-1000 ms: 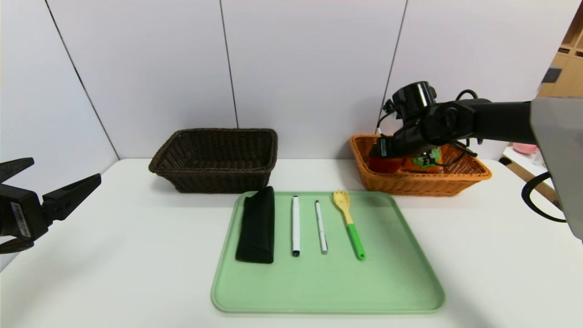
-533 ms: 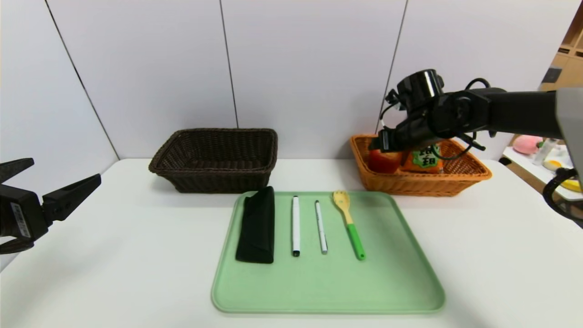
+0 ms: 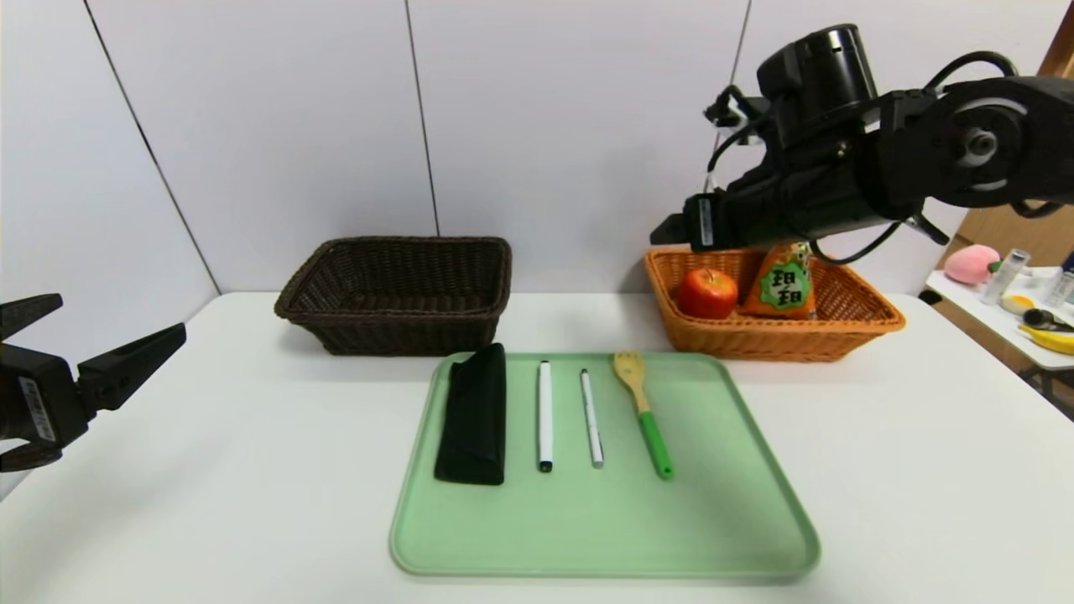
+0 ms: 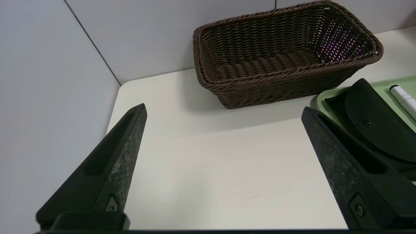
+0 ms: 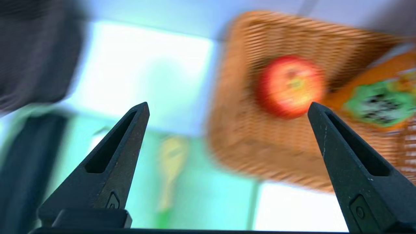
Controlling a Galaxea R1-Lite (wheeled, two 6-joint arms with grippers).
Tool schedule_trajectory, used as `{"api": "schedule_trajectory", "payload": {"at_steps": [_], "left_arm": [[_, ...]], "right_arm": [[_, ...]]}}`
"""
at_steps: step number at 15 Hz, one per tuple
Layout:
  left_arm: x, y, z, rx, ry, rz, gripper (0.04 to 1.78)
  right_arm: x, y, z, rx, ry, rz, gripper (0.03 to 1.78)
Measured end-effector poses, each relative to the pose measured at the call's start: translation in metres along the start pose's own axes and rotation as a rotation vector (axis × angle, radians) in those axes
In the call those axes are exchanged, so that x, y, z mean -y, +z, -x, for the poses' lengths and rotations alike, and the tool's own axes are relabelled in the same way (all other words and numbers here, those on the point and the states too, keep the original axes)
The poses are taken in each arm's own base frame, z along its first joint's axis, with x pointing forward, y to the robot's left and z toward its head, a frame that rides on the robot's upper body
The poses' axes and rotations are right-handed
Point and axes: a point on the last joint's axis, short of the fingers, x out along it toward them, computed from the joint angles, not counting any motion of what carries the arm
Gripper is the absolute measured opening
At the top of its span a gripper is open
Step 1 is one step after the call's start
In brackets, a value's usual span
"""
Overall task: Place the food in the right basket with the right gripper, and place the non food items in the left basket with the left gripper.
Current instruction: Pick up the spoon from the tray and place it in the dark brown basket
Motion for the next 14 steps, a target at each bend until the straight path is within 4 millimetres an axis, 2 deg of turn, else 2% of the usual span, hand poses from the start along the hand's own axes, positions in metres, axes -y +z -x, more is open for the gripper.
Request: {"api": "schedule_trajectory", "payload": {"at_steps": [2, 5, 9, 14], "left_arm": [[0.0, 0.0, 0.0, 0.001, 0.0, 0.0, 1.69], [0.0, 0.0, 0.001, 0.005, 0.0, 0.0, 1.69], [0.001, -0.003, 0.003, -0.001, -0.001, 0.0, 1.69], [0.001, -0.004, 0.006, 0.006, 0.0, -0.001, 1.69]], "right_arm": [[-0.021, -0.01, 0.021, -0.014, 0.061, 0.001, 1.69], [-0.036, -0.03, 0.035, -0.069, 0.105, -0.005, 1.69], [-0.042, -0.061, 0.033, -0.207, 0.097, -0.021, 1.69], [-0.045, -0.095, 0.008, -0.343, 0.058, -0.004, 1.69]]}}
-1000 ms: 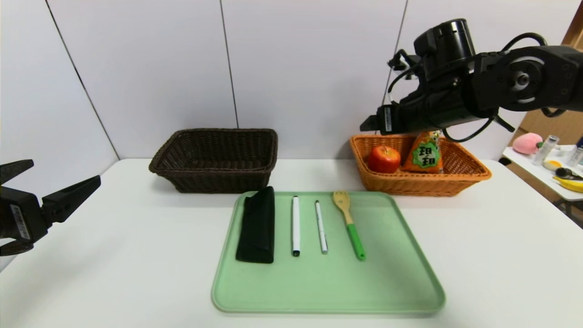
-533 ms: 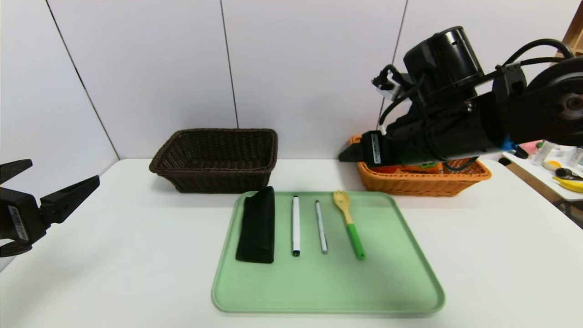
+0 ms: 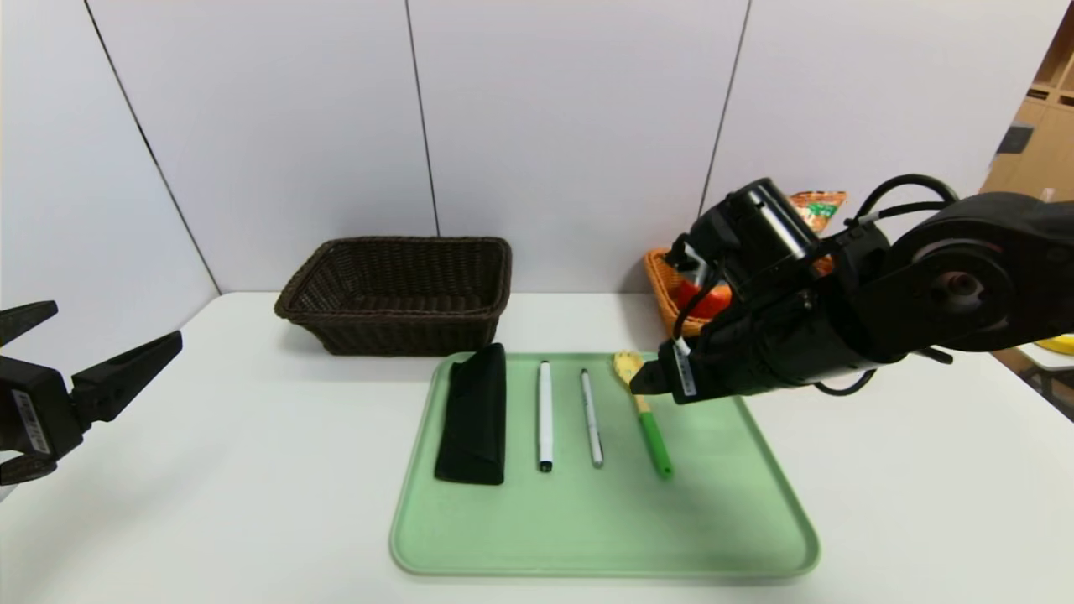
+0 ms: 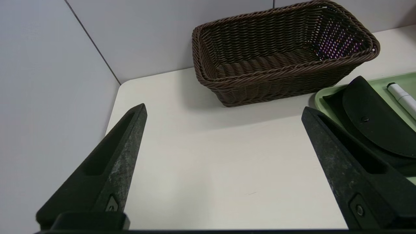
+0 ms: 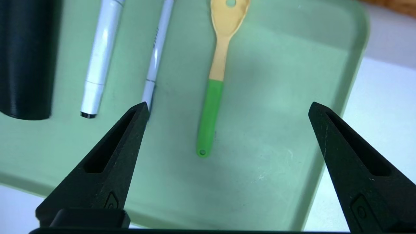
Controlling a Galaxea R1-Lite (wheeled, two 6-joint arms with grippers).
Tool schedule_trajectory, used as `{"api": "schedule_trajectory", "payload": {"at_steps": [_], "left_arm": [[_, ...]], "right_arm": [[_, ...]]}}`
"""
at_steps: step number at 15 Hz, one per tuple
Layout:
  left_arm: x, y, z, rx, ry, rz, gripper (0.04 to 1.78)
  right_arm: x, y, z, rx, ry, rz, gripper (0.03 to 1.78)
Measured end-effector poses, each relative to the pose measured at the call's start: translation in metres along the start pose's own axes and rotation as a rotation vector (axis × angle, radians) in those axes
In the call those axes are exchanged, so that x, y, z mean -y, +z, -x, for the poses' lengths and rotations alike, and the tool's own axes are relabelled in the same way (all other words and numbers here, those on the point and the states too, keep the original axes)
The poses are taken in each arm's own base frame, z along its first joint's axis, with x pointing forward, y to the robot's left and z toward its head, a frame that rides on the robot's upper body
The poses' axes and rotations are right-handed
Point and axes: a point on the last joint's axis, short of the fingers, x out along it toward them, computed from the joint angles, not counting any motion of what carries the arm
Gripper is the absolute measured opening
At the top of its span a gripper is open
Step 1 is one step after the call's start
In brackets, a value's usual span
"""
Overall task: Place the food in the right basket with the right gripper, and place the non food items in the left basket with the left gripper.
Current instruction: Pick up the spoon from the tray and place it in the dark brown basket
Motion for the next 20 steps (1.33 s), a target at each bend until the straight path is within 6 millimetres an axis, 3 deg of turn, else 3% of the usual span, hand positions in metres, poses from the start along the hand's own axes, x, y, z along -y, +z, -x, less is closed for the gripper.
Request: {"api": "schedule_trajectory", "payload": {"at_steps": [9, 20], "left_arm": [[0.001, -0.003, 0.002, -0.004, 0.003, 0.002, 1.69], [0.001, -0.003, 0.002, -0.005, 0.004, 0.002, 1.69]], "right_arm": [[-0.011, -0.016, -0.071, -0.08, -0.044, 0.01, 1.7], [-0.004, -0.016, -0.094, -0.076, -0.082, -0.011, 1.7]]}}
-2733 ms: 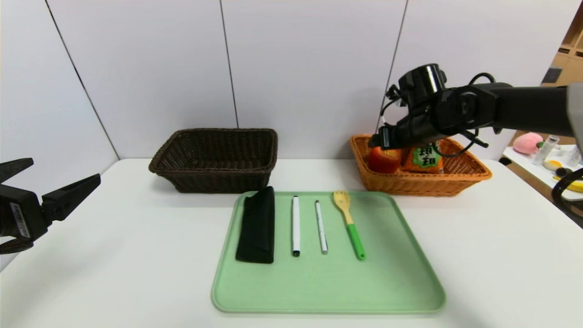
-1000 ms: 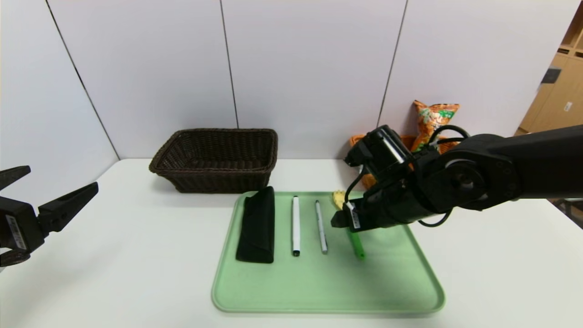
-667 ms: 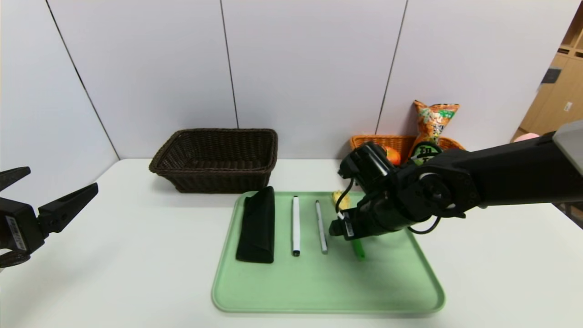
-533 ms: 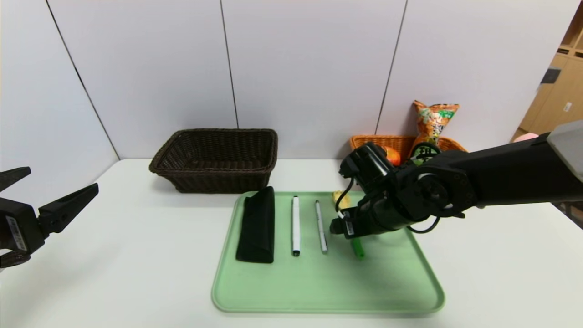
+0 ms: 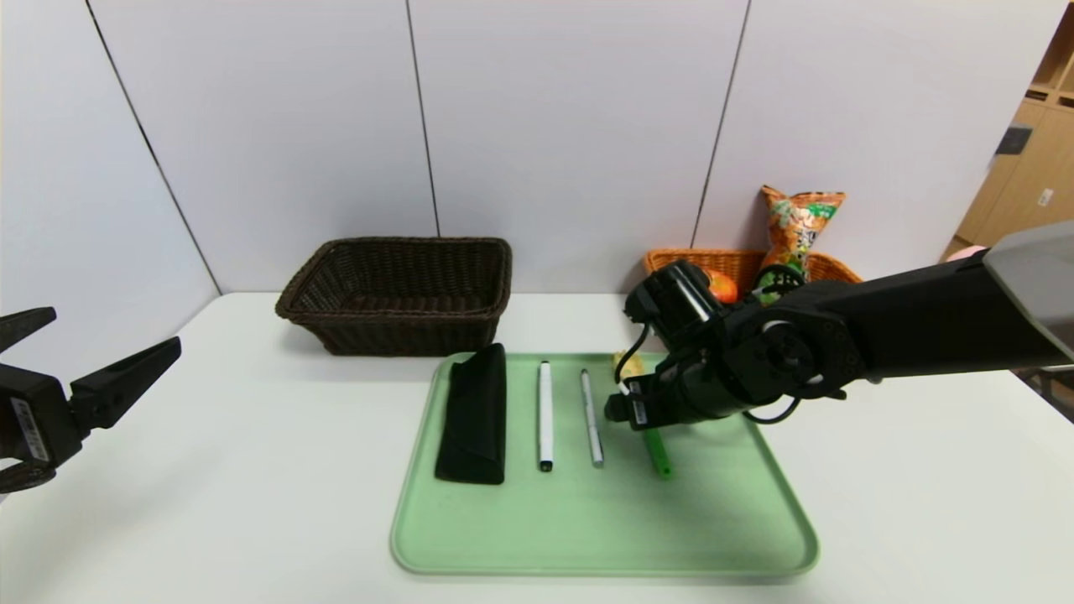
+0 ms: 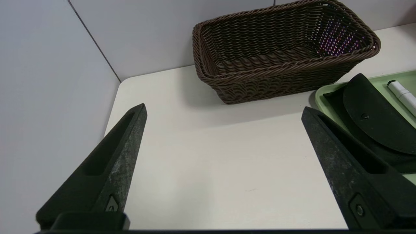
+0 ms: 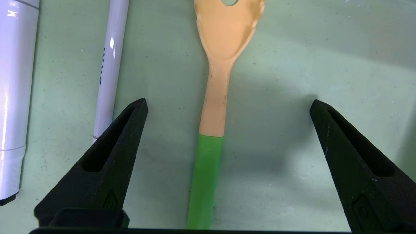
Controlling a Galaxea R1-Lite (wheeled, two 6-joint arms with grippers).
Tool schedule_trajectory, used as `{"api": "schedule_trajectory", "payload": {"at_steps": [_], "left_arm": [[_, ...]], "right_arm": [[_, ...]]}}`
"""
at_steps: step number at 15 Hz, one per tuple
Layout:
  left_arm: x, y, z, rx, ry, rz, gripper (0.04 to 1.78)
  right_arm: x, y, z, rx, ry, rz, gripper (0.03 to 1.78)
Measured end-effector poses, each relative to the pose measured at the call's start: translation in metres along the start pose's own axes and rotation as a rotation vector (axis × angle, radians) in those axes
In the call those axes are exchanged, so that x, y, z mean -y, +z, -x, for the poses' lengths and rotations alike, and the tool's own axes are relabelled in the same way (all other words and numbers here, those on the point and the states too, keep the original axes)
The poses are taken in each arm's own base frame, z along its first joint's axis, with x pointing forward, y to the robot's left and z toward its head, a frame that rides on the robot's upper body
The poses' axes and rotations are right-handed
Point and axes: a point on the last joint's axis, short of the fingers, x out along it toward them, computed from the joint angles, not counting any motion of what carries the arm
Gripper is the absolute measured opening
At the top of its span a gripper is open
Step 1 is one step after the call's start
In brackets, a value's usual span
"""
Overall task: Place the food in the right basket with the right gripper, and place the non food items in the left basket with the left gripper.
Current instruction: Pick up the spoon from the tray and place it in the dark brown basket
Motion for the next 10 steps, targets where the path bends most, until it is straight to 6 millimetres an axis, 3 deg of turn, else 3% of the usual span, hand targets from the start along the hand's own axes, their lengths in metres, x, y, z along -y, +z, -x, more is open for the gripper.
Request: {"api": "schedule_trajectory", "payload": {"at_steps": [9, 10], "left_arm": [[0.0001, 0.0, 0.001, 0.001, -0.001, 0.0, 1.69], [0.0002, -0.0001, 0.0012, 0.0, -0.002, 0.0, 1.69]], "right_arm": [[-0.0006, -0.0039, 0.0019, -0.014, 0.001, -0.009, 0.64], [-0.0015, -0.0045, 0.0026, -0.014, 0.002, -0.008, 0.17]]}}
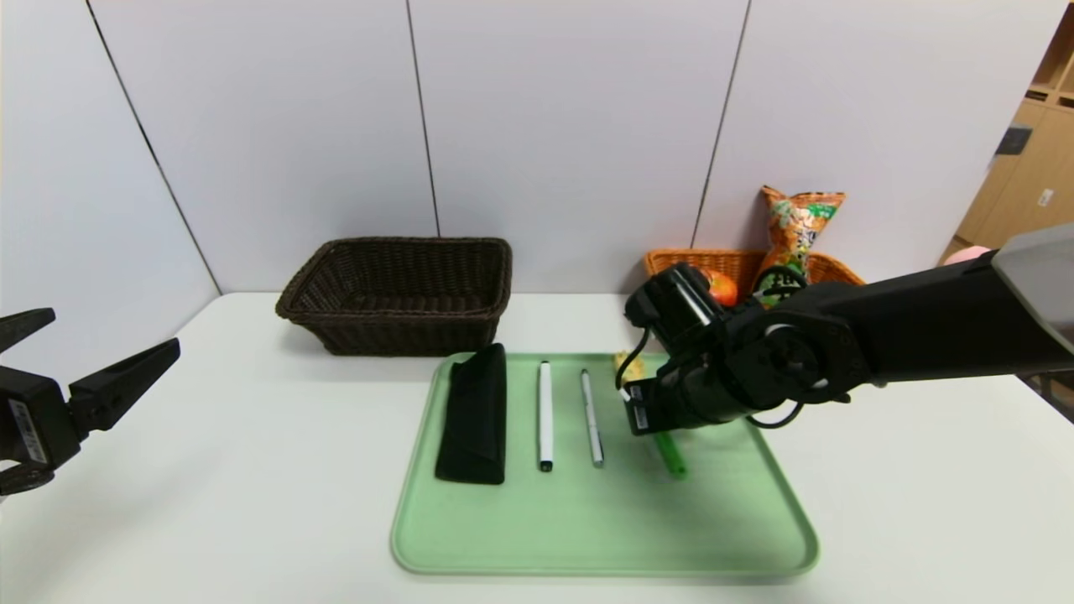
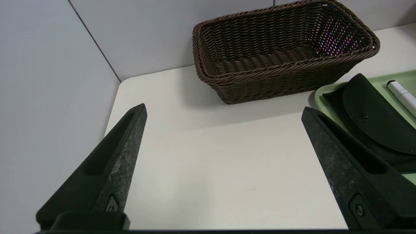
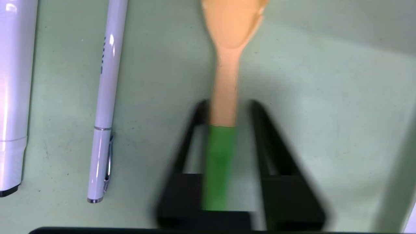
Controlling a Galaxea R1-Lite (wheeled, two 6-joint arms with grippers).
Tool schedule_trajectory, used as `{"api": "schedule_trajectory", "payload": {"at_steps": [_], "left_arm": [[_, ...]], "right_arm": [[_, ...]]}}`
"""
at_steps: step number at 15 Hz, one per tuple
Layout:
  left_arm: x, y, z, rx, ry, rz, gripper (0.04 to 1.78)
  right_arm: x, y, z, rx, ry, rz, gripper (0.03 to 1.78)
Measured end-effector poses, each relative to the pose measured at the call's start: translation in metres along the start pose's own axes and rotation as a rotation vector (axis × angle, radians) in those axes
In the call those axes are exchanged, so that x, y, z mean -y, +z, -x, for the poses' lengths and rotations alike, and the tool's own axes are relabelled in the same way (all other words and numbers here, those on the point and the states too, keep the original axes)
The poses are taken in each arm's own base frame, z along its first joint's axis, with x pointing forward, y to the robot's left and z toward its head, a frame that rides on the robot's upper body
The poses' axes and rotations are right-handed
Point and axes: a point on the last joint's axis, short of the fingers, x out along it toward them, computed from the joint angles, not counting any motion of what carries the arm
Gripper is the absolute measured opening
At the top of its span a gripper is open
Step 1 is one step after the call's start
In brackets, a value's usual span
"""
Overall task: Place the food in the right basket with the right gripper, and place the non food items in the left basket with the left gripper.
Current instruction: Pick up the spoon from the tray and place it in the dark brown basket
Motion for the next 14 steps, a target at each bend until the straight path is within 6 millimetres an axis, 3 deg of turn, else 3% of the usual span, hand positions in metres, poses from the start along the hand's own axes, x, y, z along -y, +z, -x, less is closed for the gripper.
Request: {"api": "schedule_trajectory", "payload": {"at_steps": [6, 9, 14], "left_arm": [[0.0, 0.0, 0.0, 0.0, 0.0, 0.001, 1.69], [0.0, -0.001, 0.0, -0.002, 0.0, 0.007, 1.69], [0.001, -0.003, 0.0, -0.012, -0.008, 0.013, 1.69]], "right_arm": [[0.0, 0.001, 0.005, 0.011, 0.006, -0.01, 0.12], [-0.001, 0.006, 0.019, 0.045, 0.026, -0.011, 0.13], [-0.015, 0.038, 0.115, 0.36, 0.171, 0.072, 0.13]]}}
